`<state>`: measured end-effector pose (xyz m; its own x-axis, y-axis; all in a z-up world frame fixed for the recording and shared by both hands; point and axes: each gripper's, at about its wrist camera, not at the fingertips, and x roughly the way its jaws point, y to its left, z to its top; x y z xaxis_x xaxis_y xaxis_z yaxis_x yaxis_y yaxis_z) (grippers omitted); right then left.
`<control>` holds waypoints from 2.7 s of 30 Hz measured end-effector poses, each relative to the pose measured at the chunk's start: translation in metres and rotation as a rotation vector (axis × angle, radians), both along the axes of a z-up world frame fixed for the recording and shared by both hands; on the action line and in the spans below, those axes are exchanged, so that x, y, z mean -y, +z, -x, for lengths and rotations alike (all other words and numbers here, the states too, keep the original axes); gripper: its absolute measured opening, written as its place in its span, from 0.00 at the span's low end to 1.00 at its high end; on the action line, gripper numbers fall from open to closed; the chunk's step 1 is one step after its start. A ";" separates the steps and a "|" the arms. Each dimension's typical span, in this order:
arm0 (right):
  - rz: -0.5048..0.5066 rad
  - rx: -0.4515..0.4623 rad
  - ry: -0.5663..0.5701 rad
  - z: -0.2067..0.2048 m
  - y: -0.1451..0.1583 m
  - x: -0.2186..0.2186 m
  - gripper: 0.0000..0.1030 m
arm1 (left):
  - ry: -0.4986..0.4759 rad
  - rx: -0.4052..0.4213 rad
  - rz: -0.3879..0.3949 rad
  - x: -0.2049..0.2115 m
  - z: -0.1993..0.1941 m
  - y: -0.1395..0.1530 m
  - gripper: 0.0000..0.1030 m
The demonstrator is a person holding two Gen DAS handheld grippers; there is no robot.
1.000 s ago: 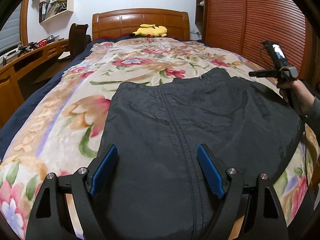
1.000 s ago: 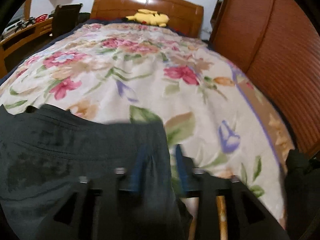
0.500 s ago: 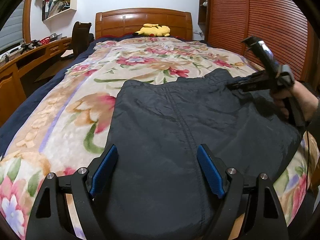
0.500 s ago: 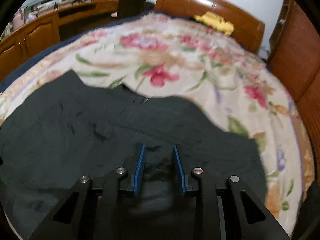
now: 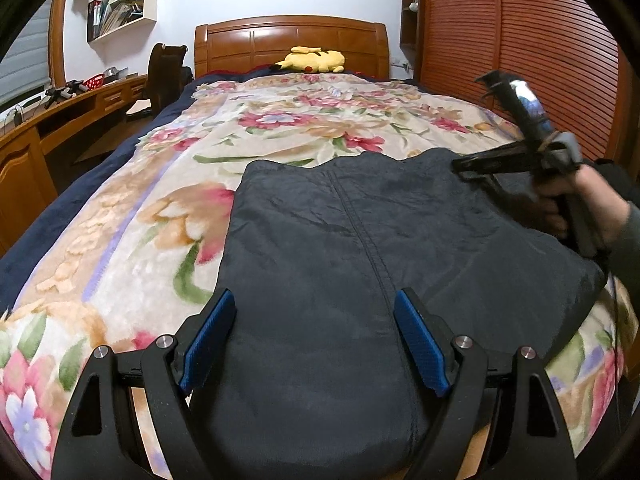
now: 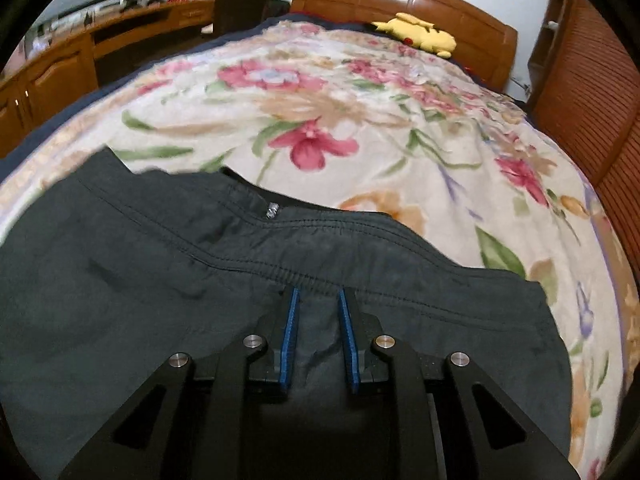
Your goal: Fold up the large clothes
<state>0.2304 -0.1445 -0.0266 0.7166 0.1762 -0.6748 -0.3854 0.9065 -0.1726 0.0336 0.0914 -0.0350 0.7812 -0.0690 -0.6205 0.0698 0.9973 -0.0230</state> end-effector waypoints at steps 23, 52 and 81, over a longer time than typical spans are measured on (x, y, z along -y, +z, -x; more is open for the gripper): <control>-0.146 0.076 0.133 0.205 -0.011 0.024 0.42 | 0.033 -0.011 0.036 -0.011 0.008 -0.012 0.80; -0.123 0.066 0.145 0.227 -0.036 0.028 0.45 | 0.124 -0.034 0.195 -0.052 0.061 -0.034 0.80; -0.141 0.059 0.122 0.240 -0.021 0.066 0.46 | -0.020 0.101 0.082 0.028 0.055 0.070 0.09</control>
